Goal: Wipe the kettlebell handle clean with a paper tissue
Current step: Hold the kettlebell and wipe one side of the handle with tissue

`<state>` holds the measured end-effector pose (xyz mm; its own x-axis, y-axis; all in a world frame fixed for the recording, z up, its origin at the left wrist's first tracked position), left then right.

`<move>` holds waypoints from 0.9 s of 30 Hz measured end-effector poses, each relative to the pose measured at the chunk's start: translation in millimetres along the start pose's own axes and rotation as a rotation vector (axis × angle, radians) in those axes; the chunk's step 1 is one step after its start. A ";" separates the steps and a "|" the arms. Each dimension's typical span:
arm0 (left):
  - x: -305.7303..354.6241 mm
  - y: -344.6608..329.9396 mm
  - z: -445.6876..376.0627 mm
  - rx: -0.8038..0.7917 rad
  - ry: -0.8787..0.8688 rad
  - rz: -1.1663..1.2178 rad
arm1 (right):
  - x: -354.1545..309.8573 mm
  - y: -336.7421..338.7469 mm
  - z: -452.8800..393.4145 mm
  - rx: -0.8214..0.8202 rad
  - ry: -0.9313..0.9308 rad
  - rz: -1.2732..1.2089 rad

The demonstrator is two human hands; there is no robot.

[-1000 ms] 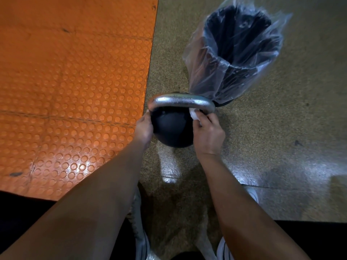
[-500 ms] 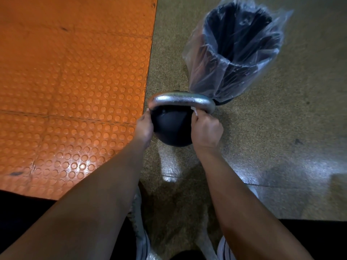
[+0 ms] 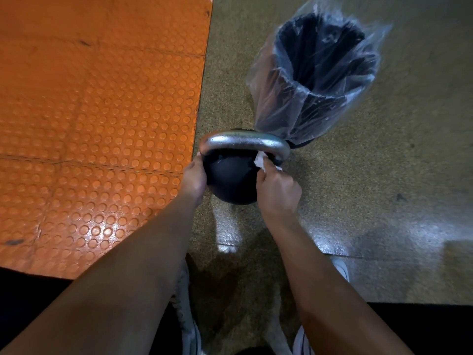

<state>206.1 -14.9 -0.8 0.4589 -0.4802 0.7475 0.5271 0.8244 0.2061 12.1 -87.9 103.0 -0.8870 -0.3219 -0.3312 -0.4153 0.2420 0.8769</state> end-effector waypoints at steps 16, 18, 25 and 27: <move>6.7 -2.1 6.9 -0.024 -0.032 -0.006 | -7.2 -1.4 -23.2 0.028 0.029 0.090; 6.6 -2.0 8.0 -0.022 -0.038 -0.008 | -5.2 1.4 -15.1 -0.012 0.026 0.064; 4.8 -3.2 8.0 -0.035 -0.033 0.000 | -11.6 3.6 -22.2 -0.058 0.060 0.127; 5.1 -4.4 8.7 -0.033 -0.025 0.011 | -16.0 6.4 -25.0 -0.033 0.064 0.137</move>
<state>199.9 -18.4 7.6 0.4470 -0.4638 0.7649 0.5461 0.8188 0.1773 28.7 -104.1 122.6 -0.9198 -0.3459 -0.1853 -0.2831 0.2580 0.9237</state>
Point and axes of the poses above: each hand's wrist, its own z-axis away from the middle knuckle, its own y-axis out of the back of the hand, x = y × z, the point moved 4 cm from there along -z, towards the middle knuckle, and after that the axes turned 12 degrees about x, right-handed, at the moved point
